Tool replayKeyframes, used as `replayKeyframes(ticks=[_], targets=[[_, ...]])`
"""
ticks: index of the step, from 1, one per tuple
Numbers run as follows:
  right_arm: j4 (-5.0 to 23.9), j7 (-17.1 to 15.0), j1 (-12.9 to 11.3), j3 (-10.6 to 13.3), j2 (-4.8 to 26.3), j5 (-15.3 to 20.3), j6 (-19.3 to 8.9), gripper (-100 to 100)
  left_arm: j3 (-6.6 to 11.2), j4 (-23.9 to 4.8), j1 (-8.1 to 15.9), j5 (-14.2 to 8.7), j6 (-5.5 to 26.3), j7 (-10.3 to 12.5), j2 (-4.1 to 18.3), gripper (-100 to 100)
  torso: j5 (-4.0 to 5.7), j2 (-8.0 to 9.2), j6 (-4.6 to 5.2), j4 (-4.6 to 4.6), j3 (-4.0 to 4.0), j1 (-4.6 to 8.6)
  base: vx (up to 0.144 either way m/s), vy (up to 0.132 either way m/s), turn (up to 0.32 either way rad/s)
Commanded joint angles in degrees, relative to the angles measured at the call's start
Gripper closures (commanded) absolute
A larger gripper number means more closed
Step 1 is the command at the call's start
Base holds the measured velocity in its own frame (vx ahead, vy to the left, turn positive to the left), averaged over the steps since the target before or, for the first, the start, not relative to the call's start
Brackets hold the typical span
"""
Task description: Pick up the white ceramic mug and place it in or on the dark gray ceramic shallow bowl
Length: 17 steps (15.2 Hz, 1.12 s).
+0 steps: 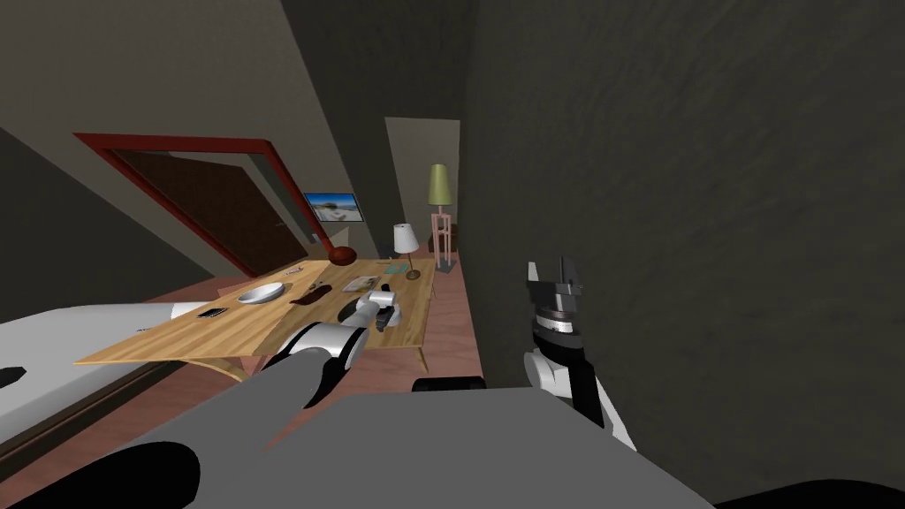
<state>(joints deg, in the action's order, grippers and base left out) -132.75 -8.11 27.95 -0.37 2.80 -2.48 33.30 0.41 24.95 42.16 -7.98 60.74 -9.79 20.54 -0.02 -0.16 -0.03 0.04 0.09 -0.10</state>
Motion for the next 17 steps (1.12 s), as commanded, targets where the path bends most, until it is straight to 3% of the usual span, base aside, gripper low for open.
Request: replayKeyframes(ticks=[1, 2, 3, 7, 8, 10, 11, 13, 16, 17], targets=[[0.0, 0.0, 0.0, 0.0, 0.0, 0.0, 0.0, 0, 0.00, -1.7, 0.2, 0.1, -1.6, 0.1, -0.2, -100, 0.00, 0.00, 0.00, 0.00, 0.00, 0.00, 0.033, 0.017, -0.001], [0.0, 0.0, 0.0, 0.0, 0.0, 0.0, 0.0, 0, 0.00, -1.1, 0.2, 0.1, -0.7, 0.0, -0.1, -100, 0.01, 0.00, 0.01, 0.00, 0.00, 0.01, 0.018, 0.009, -0.001], [0.0, 0.0, 0.0, 0.0, 0.0, 0.0, 0.0, 0, 0.00, -1.5, 0.4, 0.1, -1.1, 0.0, -0.2, 100, 0.01, 0.03, 0.01, -0.01, -0.02, 0.03, 0.007, 0.004, 0.000], [0.0, 0.0, 0.0, 0.0, 0.0, 0.0, 0.0, 0, 0.23, -1.6, 0.4, -0.2, -0.7, 0.2, -0.2, 100, 0.03, 0.09, 0.07, 0.05, -0.02, 0.05, 0.001, 0.000, 0.005], [0.0, 0.0, 0.0, 0.0, 0.0, 0.0, 0.0, 0, 0.02, -0.8, 1.9, -0.3, 1.2, -0.4, 0.5, 100, 0.01, 0.07, 0.07, 0.06, 0.00, 0.03, -0.044, -0.017, 0.008], [0.0, 0.0, 0.0, 0.0, 0.0, 0.0, 0.0, 0, 0.03, -0.5, 2.4, -0.4, 2.0, -0.5, 0.7, 100, 0.05, 0.23, 0.07, 0.00, -0.10, 0.12, -0.065, -0.035, -0.002], [0.0, 0.0, 0.0, 0.0, 0.0, 0.0, 0.0, 0, 0.06, -2.0, 2.6, -0.4, 0.6, -0.4, 0.5, 100, 0.05, 0.27, 0.05, 0.00, -0.12, 0.14, -0.033, -0.020, -0.001], [0.0, 0.0, 0.0, 0.0, 0.0, 0.0, 0.0, 0, 0.02, -1.1, 4.3, -0.9, 3.1, -1.8, 1.5, 100, 0.04, 0.15, 0.02, 0.01, -0.06, -0.11, -0.010, 0.098, -0.006], [0.0, 0.0, 0.0, 0.0, 0.0, 0.0, 0.0, 0, 0.02, -1.1, 4.3, -0.9, 3.1, -1.8, 1.5, 100, -0.12, 0.07, -0.07, 0.09, 0.01, -0.60, -0.004, 0.112, -0.010], [0.0, 0.0, 0.0, 0.0, 0.0, 0.0, 0.0, 0, 0.00, -0.6, 5.1, -1.3, 4.5, -2.6, 2.0, 100, -0.12, 0.01, -0.07, 0.13, 0.06, -0.50, 0.014, 0.080, 0.013]])
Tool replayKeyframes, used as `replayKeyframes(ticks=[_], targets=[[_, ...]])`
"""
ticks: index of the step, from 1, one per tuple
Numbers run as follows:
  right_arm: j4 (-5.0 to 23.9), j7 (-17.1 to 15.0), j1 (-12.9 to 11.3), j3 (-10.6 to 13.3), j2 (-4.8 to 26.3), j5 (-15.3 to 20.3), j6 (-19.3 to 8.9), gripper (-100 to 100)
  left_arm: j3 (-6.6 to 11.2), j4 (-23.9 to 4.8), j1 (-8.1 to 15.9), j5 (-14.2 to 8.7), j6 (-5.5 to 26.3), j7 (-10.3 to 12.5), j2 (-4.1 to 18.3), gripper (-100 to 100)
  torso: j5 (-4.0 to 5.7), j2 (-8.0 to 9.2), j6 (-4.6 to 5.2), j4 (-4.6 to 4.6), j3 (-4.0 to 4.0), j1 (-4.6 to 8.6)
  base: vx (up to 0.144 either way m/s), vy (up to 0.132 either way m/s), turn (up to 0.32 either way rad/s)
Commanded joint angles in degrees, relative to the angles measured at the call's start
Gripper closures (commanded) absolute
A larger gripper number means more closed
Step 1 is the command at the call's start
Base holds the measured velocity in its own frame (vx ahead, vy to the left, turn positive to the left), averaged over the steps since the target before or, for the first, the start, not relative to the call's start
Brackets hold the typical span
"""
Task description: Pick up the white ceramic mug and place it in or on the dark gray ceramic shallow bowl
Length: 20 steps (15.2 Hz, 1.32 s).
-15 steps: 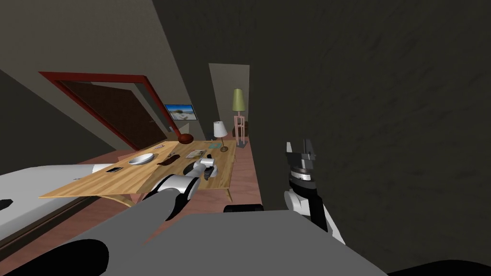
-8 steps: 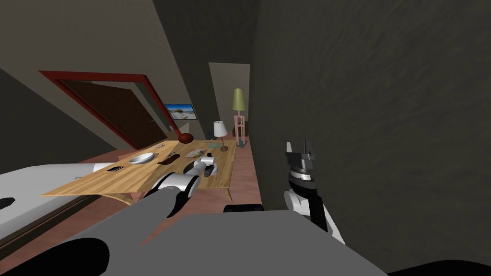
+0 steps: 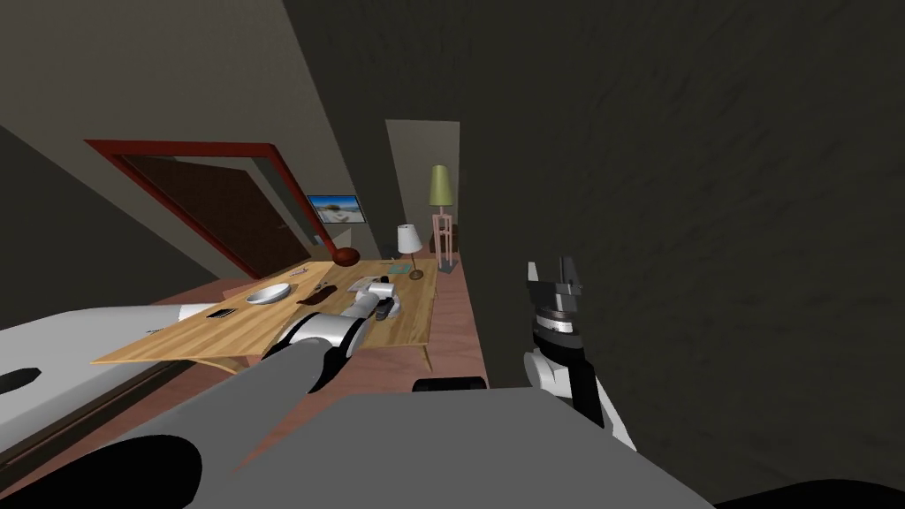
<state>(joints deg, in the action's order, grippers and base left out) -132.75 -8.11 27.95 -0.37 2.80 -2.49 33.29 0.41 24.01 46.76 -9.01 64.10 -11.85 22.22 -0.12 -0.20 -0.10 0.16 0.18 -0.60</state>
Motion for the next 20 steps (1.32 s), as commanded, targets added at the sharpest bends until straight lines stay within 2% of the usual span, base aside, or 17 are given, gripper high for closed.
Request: replayKeyframes(ticks=[1, 3, 4, 5, 8, 14, 17, 18, 19, 20], targets=[[0.0, 0.0, 0.0, 0.0, 0.0, 0.0, 0.0, 0, -0.02, 0.5, 0.9, -0.3, 1.6, -0.8, 0.5, 100, 0.00, 0.00, 0.00, 0.00, 0.00, 0.00, 0.011, 0.113, -0.001], [0.0, 0.0, 0.0, 0.0, 0.0, 0.0, 0.0, 0, -0.05, 1.3, 2.2, -0.9, 3.8, -2.0, 1.4, 100, -0.02, 0.01, -0.01, -0.01, 0.00, -0.18, -0.009, 0.172, -0.012], [0.0, 0.0, 0.0, 0.0, 0.0, 0.0, 0.0, 0, -0.05, 1.3, 2.2, -0.9, 3.8, -2.0, 1.4, 100, -0.05, 0.01, -0.04, -0.01, -0.01, -0.37, 0.006, 0.187, -0.017], [0.0, 0.0, 0.0, 0.0, 0.0, 0.0, 0.0, 0, -0.07, 1.9, 3.3, -1.3, 5.5, -3.0, 2.0, 100, -0.09, -0.01, -0.05, 0.02, 0.02, -0.43, -0.001, 0.184, -0.001], [0.0, 0.0, 0.0, 0.0, 0.0, 0.0, 0.0, 0, -0.09, 2.3, 4.0, -1.6, 6.6, -3.6, 2.5, 100, -0.13, -0.04, -0.07, 0.07, 0.06, -0.46, 0.001, 0.165, -0.007], [0.0, 0.0, 0.0, 0.0, 0.0, 0.0, 0.0, 0, -0.17, 4.1, 7.2, -2.9, 11.7, -6.6, 4.5, 100, -0.13, -0.06, -0.05, 0.10, 0.08, -0.49, -0.007, 0.175, -0.008], [0.0, 0.0, 0.0, 0.0, 0.0, 0.0, 0.0, 0, -0.18, 4.2, 7.5, -3.0, 12.2, -6.9, 4.7, 100, -0.18, -0.07, -0.05, 0.16, 0.12, -0.45, -0.010, 0.135, -0.003], [0.0, 0.0, 0.0, 0.0, 0.0, 0.0, 0.0, 0, -0.21, 4.9, 8.6, -3.4, 14.0, -7.9, 5.4, 100, -0.16, -0.08, -0.02, 0.19, 0.14, -0.21, -0.019, 0.092, 0.008], [0.0, 0.0, 0.0, 0.0, 0.0, 0.0, 0.0, 0, -0.19, 4.8, 7.7, -3.1, 12.8, -7.0, 4.9, 100, -0.10, -0.08, 0.00, 0.16, 0.12, -0.17, -0.011, 0.078, -0.006], [0.0, 0.0, 0.0, 0.0, 0.0, 0.0, 0.0, 0, -0.20, 4.8, 7.9, -3.1, 13.0, -7.2, 5.0, -100, -0.13, -0.09, 0.01, 0.19, 0.14, -0.09, -0.003, 0.029, -0.003]])
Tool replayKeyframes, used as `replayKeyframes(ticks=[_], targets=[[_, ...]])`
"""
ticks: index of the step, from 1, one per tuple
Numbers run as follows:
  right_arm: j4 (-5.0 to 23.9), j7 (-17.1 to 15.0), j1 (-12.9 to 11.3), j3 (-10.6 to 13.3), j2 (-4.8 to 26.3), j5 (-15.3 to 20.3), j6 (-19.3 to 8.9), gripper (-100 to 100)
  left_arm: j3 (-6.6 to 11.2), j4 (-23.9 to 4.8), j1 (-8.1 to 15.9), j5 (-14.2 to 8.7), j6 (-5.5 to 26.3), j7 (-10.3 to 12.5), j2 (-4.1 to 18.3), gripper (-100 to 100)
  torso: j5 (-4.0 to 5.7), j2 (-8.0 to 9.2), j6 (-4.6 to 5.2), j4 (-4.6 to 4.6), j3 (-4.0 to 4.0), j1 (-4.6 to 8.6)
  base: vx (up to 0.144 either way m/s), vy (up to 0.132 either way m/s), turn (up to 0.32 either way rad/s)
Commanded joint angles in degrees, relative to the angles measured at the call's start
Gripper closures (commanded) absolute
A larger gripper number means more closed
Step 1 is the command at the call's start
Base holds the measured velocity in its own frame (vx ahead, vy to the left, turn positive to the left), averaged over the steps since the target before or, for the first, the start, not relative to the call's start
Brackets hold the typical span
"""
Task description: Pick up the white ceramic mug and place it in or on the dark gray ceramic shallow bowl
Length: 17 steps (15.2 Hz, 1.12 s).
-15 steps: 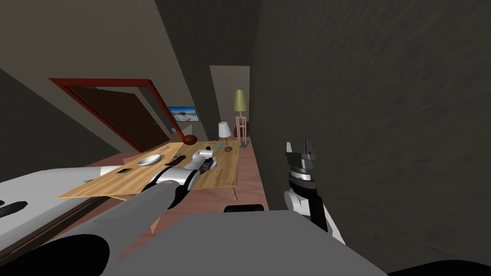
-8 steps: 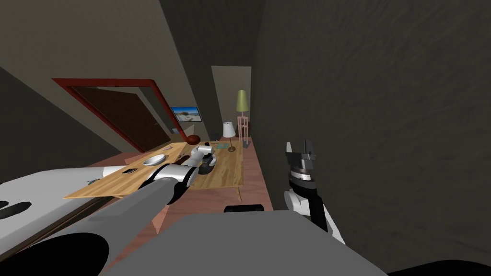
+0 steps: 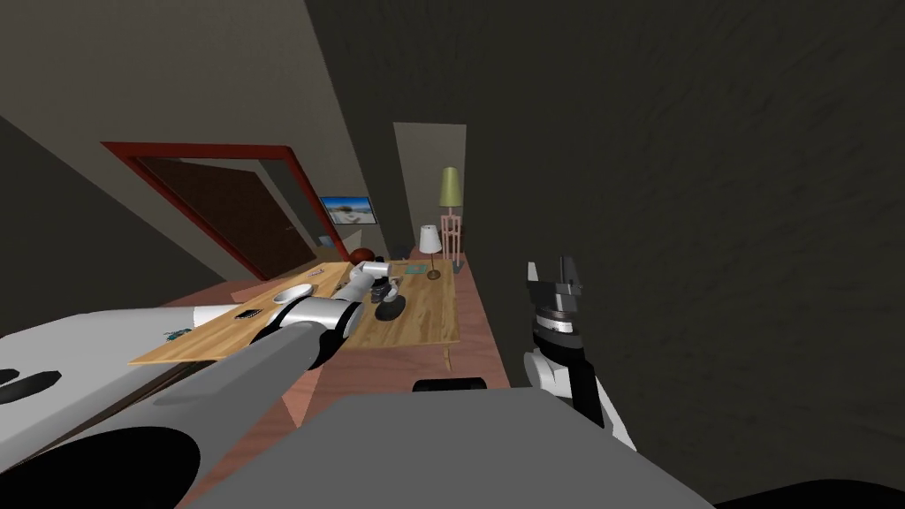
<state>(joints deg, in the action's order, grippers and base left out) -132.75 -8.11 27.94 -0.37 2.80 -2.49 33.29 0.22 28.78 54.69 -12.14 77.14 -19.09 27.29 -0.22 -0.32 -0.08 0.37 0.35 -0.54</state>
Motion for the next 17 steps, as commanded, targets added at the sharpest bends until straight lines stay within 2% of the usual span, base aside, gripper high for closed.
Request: replayKeyframes(ticks=[1, 4, 5, 6, 9, 11, 12, 14, 15, 17], targets=[[0.0, 0.0, 0.0, 0.0, 0.0, 0.0, 0.0, 0, 0.00, 0.0, 0.0, 0.0, 0.0, 0.0, 0.0, -100, 0.00, 0.00, 0.00, 0.00, 0.00, 0.00, -0.002, 0.014, -0.001], [0.0, 0.0, 0.0, 0.0, 0.0, 0.0, 0.0, 0, 0.00, 0.0, 0.0, 0.0, 0.0, 0.0, 0.0, -100, 0.05, -0.05, 0.01, 0.01, 0.03, 0.20, 0.000, 0.003, 0.000], [0.0, 0.0, 0.0, 0.0, 0.0, 0.0, 0.0, 0, -0.13, 0.9, 1.8, -0.1, 2.3, 0.0, 0.6, -100, 0.06, -0.05, 0.01, 0.01, 0.03, 0.23, -0.024, 0.000, 0.008], [0.0, 0.0, 0.0, 0.0, 0.0, 0.0, 0.0, 0, -0.13, 0.9, 1.8, -0.1, 2.3, 0.0, 0.6, -100, 0.08, 0.00, 0.02, -0.01, 0.00, 0.25, -0.042, -0.002, 0.009], [0.0, 0.0, 0.0, 0.0, 0.0, 0.0, 0.0, 0, -0.30, 2.1, 4.1, -0.3, 5.5, -0.1, 1.5, -100, 0.09, 0.12, 0.02, -0.04, -0.07, 0.30, -0.047, -0.004, 0.005], [0.0, 0.0, 0.0, 0.0, 0.0, 0.0, 0.0, 0, -0.30, 2.1, 4.1, -0.3, 5.5, -0.1, 1.5, -100, 0.09, 0.14, 0.02, -0.04, -0.09, 0.29, -0.035, -0.003, 0.004], [0.0, 0.0, 0.0, 0.0, 0.0, 0.0, 0.0, 0, -0.39, 2.7, 5.3, -0.3, 7.0, -0.1, 1.9, -100, 0.08, 0.11, 0.02, -0.03, -0.07, 0.29, -0.026, -0.004, 0.006], [0.0, 0.0, 0.0, 0.0, 0.0, 0.0, 0.0, 0, -0.43, 3.0, 5.9, -0.4, 7.8, -0.1, 2.1, -100, 0.08, 0.08, 0.02, -0.03, -0.05, 0.29, -0.029, -0.002, 0.004], [0.0, 0.0, 0.0, 0.0, 0.0, 0.0, 0.0, 0, -0.40, 2.4, 5.5, -0.3, 6.7, -0.2, 1.9, -100, 0.08, 0.08, 0.02, -0.03, -0.05, 0.28, -0.017, -0.001, 0.001], [0.0, 0.0, 0.0, 0.0, 0.0, 0.0, 0.0, 0, -0.40, 2.5, 5.6, -0.3, 7.0, -0.2, 1.9, -100, 0.07, 0.02, 0.01, -0.01, -0.01, 0.27, -0.003, 0.000, 0.000]])
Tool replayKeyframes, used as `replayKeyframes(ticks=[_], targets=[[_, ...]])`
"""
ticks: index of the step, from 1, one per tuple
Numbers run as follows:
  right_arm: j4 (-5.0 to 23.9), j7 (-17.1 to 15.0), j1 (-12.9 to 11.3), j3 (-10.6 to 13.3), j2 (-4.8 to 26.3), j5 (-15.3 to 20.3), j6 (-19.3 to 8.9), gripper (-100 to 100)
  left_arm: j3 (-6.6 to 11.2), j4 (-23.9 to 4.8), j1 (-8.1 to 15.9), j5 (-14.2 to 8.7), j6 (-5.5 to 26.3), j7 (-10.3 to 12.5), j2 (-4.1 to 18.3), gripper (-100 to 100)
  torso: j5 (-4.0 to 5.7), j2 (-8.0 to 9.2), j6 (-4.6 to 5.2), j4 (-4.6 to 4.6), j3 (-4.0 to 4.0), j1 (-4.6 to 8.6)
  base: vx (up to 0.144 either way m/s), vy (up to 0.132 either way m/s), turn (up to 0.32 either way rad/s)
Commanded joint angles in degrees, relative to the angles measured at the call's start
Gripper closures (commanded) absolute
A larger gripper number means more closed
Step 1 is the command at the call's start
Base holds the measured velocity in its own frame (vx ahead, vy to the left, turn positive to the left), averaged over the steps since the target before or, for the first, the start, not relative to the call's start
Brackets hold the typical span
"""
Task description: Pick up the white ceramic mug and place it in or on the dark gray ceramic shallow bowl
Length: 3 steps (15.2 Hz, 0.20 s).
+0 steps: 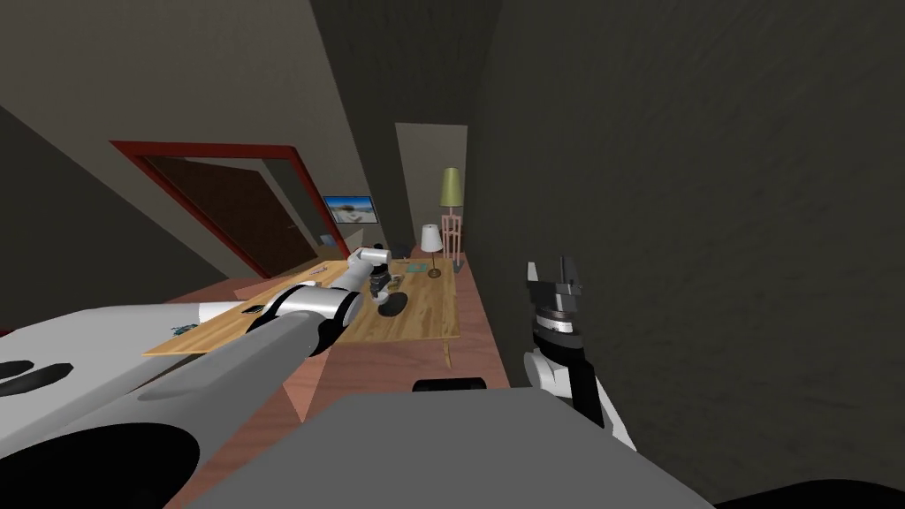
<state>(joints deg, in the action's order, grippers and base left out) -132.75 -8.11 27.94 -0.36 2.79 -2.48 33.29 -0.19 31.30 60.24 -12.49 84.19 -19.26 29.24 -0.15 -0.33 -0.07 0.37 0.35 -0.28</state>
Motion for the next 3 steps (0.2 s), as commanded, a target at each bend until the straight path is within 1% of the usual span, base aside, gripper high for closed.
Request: replayKeyframes(ticks=[1, 3], targets=[[0.0, 0.0, 0.0, 0.0, 0.0, 0.0, 0.0, 0, 0.00, 0.0, 0.0, 0.0, 0.0, 0.0, 0.0, -100, 0.00, 0.00, 0.00, 0.00, 0.00, 0.00, 0.000, 0.000, 0.000], [0.0, 0.0, 0.0, 0.0, 0.0, 0.0, 0.0, 0, 0.00, 0.0, 0.0, 0.0, 0.0, 0.0, 0.0, -100, 0.00, -0.03, 0.00, 0.01, 0.02, 0.00, 0.000, 0.000, 0.000]])
